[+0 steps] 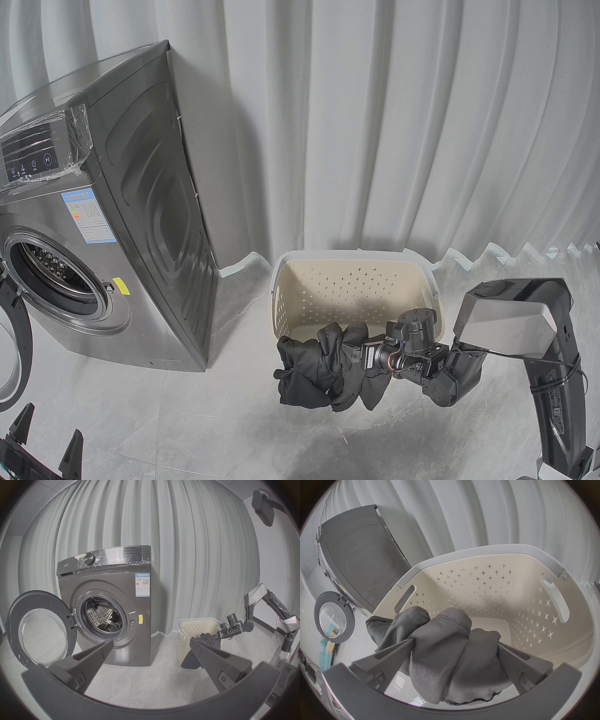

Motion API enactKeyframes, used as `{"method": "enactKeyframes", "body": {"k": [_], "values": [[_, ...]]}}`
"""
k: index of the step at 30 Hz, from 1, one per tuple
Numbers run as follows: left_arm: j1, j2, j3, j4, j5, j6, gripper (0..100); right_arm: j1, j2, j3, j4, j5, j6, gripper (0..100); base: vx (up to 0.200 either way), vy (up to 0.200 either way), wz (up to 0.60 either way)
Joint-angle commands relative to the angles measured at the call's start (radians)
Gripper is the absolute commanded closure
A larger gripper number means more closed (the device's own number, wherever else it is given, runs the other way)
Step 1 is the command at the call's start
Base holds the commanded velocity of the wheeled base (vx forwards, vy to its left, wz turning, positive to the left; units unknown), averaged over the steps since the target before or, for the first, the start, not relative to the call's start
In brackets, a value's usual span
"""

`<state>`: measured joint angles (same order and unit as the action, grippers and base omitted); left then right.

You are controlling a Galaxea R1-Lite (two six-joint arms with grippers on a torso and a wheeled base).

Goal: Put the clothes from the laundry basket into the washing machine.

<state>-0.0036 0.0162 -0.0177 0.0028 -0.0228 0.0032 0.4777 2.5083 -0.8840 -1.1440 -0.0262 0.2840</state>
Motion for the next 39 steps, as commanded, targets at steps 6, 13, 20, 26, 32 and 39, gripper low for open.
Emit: {"method": "enactKeyframes", "body": {"k": [6, 13, 20, 26, 32, 39], "values": [[0.001, -0.016, 0.016, 0.0, 0.001, 0.0, 0, 0.002, 0.0, 0.0, -0.028, 0.0, 0.001, 100, 0.0, 0.0, 0.0], [0.001, -0.016, 0.016, 0.0, 0.001, 0.0, 0, -0.004, -0.026, 0.01, -0.034, -0.001, 0.014, 100, 0.0, 0.0, 0.0], [0.001, -0.016, 0.016, 0.0, 0.001, 0.0, 0, -0.022, -0.118, 0.071, -0.045, -0.001, 0.027, 100, 0.0, 0.0, 0.0], [0.001, -0.016, 0.016, 0.0, 0.001, 0.0, 0, -0.045, -0.204, 0.129, -0.065, 0.008, 0.035, 100, 0.0, 0.0, 0.0], [0.001, -0.016, 0.016, 0.0, 0.001, 0.0, 0, -0.037, -0.286, 0.165, -0.115, 0.005, 0.05, 100, 0.0, 0.0, 0.0], [0.001, -0.016, 0.016, 0.0, 0.001, 0.0, 0, -0.019, -0.543, 0.26, -0.146, -0.001, 0.04, 100, 0.0, 0.0, 0.0]]}}
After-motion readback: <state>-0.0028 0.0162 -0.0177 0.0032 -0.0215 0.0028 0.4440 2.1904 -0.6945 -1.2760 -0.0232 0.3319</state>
